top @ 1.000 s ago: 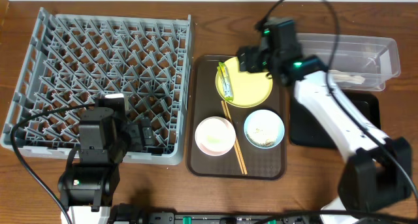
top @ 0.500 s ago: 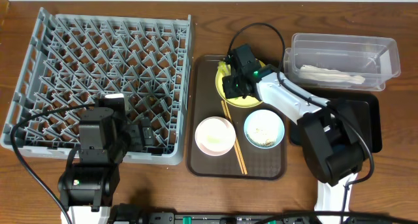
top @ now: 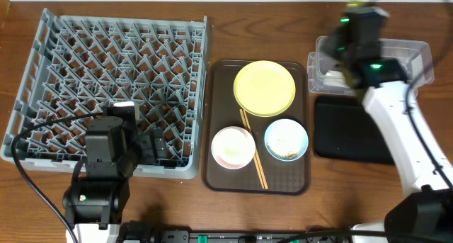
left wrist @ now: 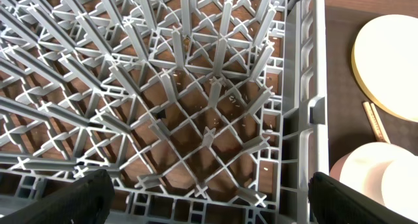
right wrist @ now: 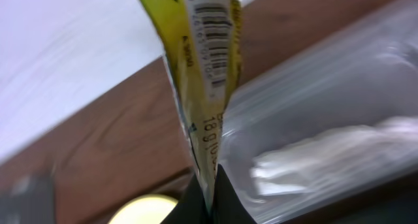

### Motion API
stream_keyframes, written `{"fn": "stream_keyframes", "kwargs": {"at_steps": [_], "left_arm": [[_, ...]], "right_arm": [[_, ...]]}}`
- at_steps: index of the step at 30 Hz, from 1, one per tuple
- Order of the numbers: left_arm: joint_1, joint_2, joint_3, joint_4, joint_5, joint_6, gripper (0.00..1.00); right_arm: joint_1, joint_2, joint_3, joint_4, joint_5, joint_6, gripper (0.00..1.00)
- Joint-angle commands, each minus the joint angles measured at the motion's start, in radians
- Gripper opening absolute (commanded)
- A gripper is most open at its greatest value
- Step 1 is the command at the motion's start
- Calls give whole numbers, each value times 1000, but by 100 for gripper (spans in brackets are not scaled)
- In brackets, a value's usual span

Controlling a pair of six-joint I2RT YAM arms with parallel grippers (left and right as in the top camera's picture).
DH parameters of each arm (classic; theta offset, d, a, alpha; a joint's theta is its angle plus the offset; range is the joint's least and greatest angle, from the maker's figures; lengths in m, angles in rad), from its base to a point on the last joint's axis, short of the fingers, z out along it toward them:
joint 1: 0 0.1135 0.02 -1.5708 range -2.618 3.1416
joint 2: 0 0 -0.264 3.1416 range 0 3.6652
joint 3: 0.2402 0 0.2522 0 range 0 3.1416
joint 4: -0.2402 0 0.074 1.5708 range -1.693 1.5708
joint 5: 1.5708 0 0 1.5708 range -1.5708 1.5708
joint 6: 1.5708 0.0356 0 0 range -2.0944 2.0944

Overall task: Sort waste into correct bins and load items into the dishwasher
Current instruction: 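Carry the wrapper right and drop it into the clear bin, then grasp the blue bowl with the right gripper and lift it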

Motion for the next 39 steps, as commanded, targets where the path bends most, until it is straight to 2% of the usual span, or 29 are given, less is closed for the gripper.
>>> {"fn": "stream_keyframes", "kwargs": {"at_steps": [1, 2, 3, 5, 7, 10, 11, 14, 19, 24, 28, 31, 35, 39], "left_arm": [[5, -2, 21, 1, 10, -9, 98], [5, -2, 21, 1, 10, -9, 98], [5, -2, 21, 2, 10, -9, 98], [5, -2, 21, 2, 10, -9, 98], [5, -2, 21, 2, 10, -9, 98], [5, -2, 21, 1, 10, -9, 98], [5, -2, 21, 2, 9, -9, 98], [5, -2, 21, 2, 9, -9, 98], [5, -2, 21, 5, 9, -9, 98], [5, -2, 21, 5, 10, -9, 98], [5, -2, 21, 5, 9, -9, 98], [5, -2, 21, 5, 9, -9, 98], [5, -2, 21, 4, 10, -9, 98], [5, -2, 21, 4, 10, -9, 98]], "right_arm": [[-106, 42, -7, -90, 40, 366, 1], [-128, 55, -7, -101, 25, 388, 2], [-161, 80, -7, -105, -7, 389, 13], [-185, 105, -7, -105, -32, 389, 27], [-204, 130, -7, -100, -43, 380, 59], [-213, 129, -7, -65, -45, 202, 82], [-212, 116, -7, -40, -79, 79, 87], [-212, 71, -7, -38, -203, -115, 92], [-205, -58, -7, -190, -409, -391, 95], [-135, -122, -7, -493, -459, -470, 97], [8, -122, -16, -650, -459, -472, 98], [120, -122, -41, -670, -449, -471, 97], [273, -122, -138, -588, -347, -400, 94], [397, -108, -285, -391, -299, -246, 85]]}}
